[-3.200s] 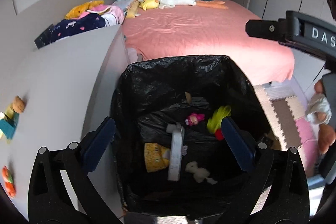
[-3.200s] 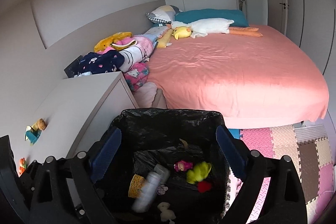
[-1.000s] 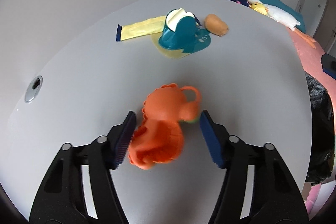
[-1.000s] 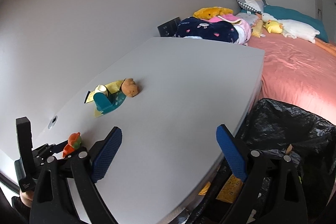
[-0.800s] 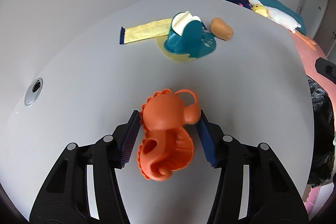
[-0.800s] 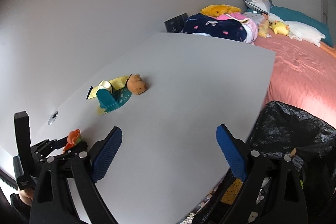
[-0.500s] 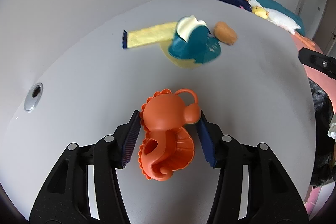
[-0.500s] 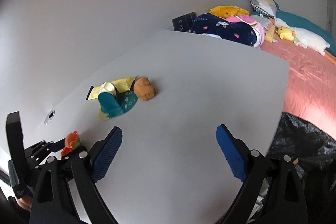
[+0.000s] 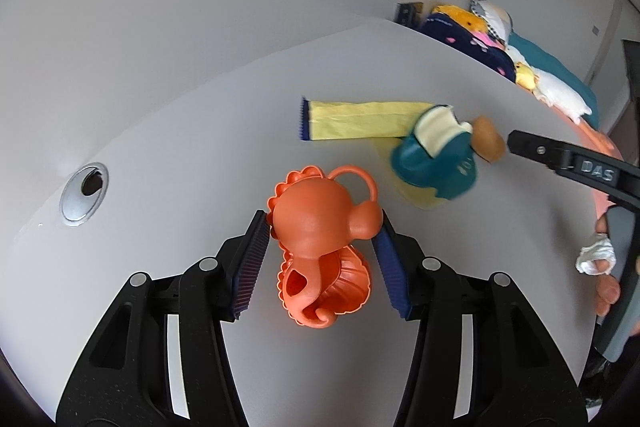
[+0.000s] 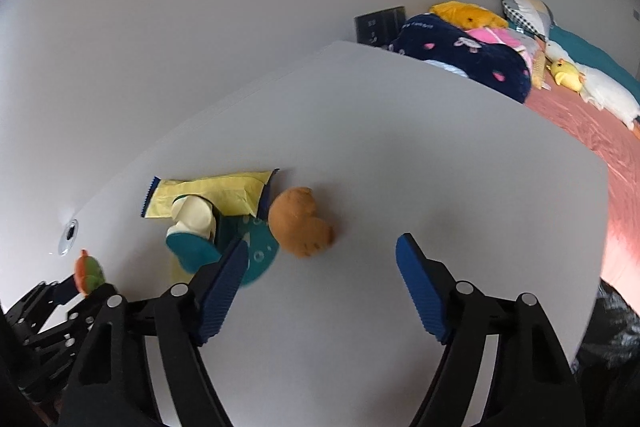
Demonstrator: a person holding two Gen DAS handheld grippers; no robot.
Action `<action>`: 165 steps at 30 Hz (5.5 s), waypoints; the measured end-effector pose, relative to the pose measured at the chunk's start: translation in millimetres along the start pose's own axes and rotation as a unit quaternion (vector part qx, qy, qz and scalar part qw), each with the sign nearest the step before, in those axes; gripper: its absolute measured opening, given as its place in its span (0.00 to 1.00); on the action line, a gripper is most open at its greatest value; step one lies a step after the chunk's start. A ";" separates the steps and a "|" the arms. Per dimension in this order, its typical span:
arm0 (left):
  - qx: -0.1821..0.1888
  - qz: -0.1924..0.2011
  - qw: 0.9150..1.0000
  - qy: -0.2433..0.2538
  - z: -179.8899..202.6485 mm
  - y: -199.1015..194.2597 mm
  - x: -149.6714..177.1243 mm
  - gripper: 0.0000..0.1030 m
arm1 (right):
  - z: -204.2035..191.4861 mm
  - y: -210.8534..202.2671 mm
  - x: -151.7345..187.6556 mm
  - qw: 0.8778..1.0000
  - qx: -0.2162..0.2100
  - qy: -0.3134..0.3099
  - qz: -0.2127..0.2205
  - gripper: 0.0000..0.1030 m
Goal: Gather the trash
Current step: 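Grasp the brown plush bear with the right tool, then carry the orange toy and brown plush over the bin and release both, then move both open tools back toward the desk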
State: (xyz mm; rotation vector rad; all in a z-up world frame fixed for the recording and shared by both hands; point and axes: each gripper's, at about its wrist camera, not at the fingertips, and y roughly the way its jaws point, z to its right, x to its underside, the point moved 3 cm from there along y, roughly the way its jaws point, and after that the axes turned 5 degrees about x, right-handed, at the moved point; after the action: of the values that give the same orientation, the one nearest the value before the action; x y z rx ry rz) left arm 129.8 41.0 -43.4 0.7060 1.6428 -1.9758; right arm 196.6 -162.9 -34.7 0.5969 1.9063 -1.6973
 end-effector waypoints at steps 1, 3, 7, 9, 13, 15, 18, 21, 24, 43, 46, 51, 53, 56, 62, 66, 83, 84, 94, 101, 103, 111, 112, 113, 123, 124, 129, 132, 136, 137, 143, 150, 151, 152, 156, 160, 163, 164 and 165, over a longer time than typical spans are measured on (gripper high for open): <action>0.000 0.001 1.000 -0.004 -3.1 -0.5 -1.0 0.50 | -2.3 4.8 -1.6 1.000 0.001 -0.002 -0.004 0.71; -0.004 0.004 1.000 -0.007 -6.2 -1.4 -1.8 0.50 | -6.3 15.0 -4.0 1.000 0.001 -0.003 -0.014 0.67; -0.013 0.008 1.000 -0.012 -10.7 -2.0 -2.6 0.50 | -11.9 31.5 -8.7 0.999 0.007 -0.007 -0.031 0.57; -0.014 0.008 1.000 -0.015 -11.5 -2.3 -0.8 0.50 | -13.3 37.3 -9.6 0.999 0.010 -0.009 -0.038 0.52; -0.006 0.007 1.000 -0.021 -14.4 -2.4 -0.6 0.50 | -12.3 39.7 -8.2 0.999 0.015 -0.011 -0.043 0.41; -0.003 0.005 1.000 -0.021 -14.3 -2.5 -0.4 0.50 | -10.7 37.9 -7.2 0.999 0.022 -0.010 -0.042 0.41; 0.004 0.005 1.000 -0.020 -13.6 -3.6 -1.1 0.50 | -7.6 28.2 -5.5 0.999 0.018 -0.006 -0.033 0.41; 0.011 0.006 1.000 -0.019 -11.5 -6.2 -1.9 0.50 | -4.2 13.9 -2.4 1.000 0.014 -0.006 -0.024 0.41; 0.013 0.011 1.000 -0.014 -7.3 -9.5 -2.9 0.50 | 1.5 1.1 -0.2 1.000 0.011 -0.002 -0.017 0.41; 0.039 0.033 0.997 0.051 49.2 -33.5 -0.1 0.50 | 40.6 -69.0 37.9 0.999 0.005 0.037 0.015 0.41; 0.045 0.034 0.997 0.056 62.1 -37.7 4.7 0.50 | 48.4 -78.7 45.1 0.999 0.004 0.043 0.019 0.41; 0.056 0.034 0.996 0.063 84.1 -40.5 11.1 0.50 | 61.4 -96.6 58.5 0.998 0.006 0.048 0.027 0.41; 0.062 0.031 0.995 0.067 94.4 -40.3 13.6 0.50 | 67.4 -103.0 63.8 0.998 0.007 0.051 0.029 0.41; 0.071 0.030 0.994 0.075 110.0 -42.5 18.4 0.50 | 77.4 -112.4 71.4 0.998 0.010 0.057 0.031 0.41; 0.084 0.027 0.993 0.084 137.7 -47.8 28.5 0.50 | 95.9 -132.5 85.9 0.997 0.010 0.067 0.040 0.41; 0.092 0.026 0.991 0.090 154.2 -51.1 35.0 0.50 | 108.1 -144.4 97.0 0.996 0.013 0.072 0.045 0.41; 0.126 0.012 0.984 0.127 220.3 -50.6 59.3 0.50 | 159.7 -178.4 134.5 0.993 0.036 0.102 0.054 0.41; 0.128 0.012 0.983 0.131 223.9 -50.5 60.2 0.50 | 162.9 -179.9 136.4 0.992 0.039 0.105 0.054 0.41; 0.145 0.005 0.977 0.154 257.6 -52.6 66.1 0.50 | 187.5 -195.4 146.3 0.989 0.052 0.124 0.064 0.41; 0.157 0.000 0.972 0.175 282.3 -53.7 71.0 0.50 | 204.6 -206.2 154.3 0.986 0.064 0.138 0.070 0.41; 0.160 -0.002 0.971 0.180 288.7 -53.5 72.1 0.50 | 210.6 -208.4 156.7 0.985 0.070 0.142 0.069 0.41; 0.181 -0.013 0.962 0.203 322.4 -46.4 77.9 0.50 | 236.7 -216.8 167.8 0.980 0.093 0.161 0.068 0.41; 0.184 -0.016 0.961 0.207 327.3 -44.8 79.3 0.50 | 240.6 -217.8 169.1 0.979 0.096 0.165 0.068 0.41; 0.186 -0.018 0.960 0.210 330.6 -43.7 80.6 0.50 | 244.7 -218.9 170.5 0.978 0.099 0.168 0.068 0.41; 0.196 -0.048 0.949 0.242 358.4 -31.1 95.3 0.51 | 283.1 -223.6 184.7 0.969 0.116 0.205 0.067 0.41; 0.200 -0.055 0.946 0.248 362.3 -28.4 97.0 0.52 | 287.5 -223.8 185.5 0.968 0.119 0.210 0.066 0.41; 0.201 -0.069 0.943 0.258 373.3 -21.9 100.9 0.94 | 304.6 -230.2 187.6 0.954 0.178 0.228 0.078 0.80; 0.186 -0.059 0.945 0.261 371.0 -20.6 98.7 0.94 | 312.4 -233.6 189.7 0.948 0.194 0.237 0.087 0.83; 0.181 -0.063 0.950 0.248 362.7 -15.5 94.0 0.94 | 320.1 -230.4 191.5 0.947 0.187 0.247 0.085 0.83; 0.180 -0.063 0.950 0.246 361.8 -14.4 92.1 0.94 | 319.9 -229.0 191.0 0.947 0.185 0.248 0.085 0.83; 0.160 -0.053 0.955 0.244 350.1 -11.5 87.8 0.94 | 309.2 -216.4 185.6 0.953 0.169 0.238 0.078 0.83; 0.141 -0.037 0.964 0.224 324.5 -10.3 70.6 0.94 | 285.2 -202.6 167.7 0.962 0.144 0.218 0.083 0.83; 0.137 -0.034 0.965 0.220 320.1 -10.2 68.0 0.94 | 281.7 -201.0 164.9 0.963 0.140 0.216 0.084 0.83; 0.130 -0.029 0.968 0.215 313.5 -10.2 63.7 0.94 | 277.5 -198.8 161.8 0.964 0.135 0.214 0.085 0.83; 0.108 -0.018 0.973 0.204 293.1 -9.1 53.1 0.94 | 260.6 -189.5 149.6 0.968 0.118 0.204 0.089 0.83; 0.089 -0.010 0.975 0.201 273.2 -7.1 46.3 0.94 | 243.8 -178.4 137.8 0.972 0.103 0.194 0.085 0.83; 0.077 -0.005 0.977 0.197 257.8 -5.4 41.1 0.94 | 230.6 -168.0 128.0 0.975 0.096 0.186 0.079 0.83; 0.075 -0.004 0.978 0.194 253.4 -5.3 39.6 0.94 | 226.2 -165.1 125.3 0.976 0.092 0.184 0.078 0.83; 0.071 -0.003 0.979 0.191 247.3 -5.0 37.1 0.94 | 220.2 -161.3 121.4 0.977 0.088 0.181 0.078 0.83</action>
State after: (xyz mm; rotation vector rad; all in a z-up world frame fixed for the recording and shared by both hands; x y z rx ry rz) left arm 76.7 -202.9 -27.0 1.1988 1.7207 -2.0716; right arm 20.2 -402.4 -7.0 1.1621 1.8946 -1.7569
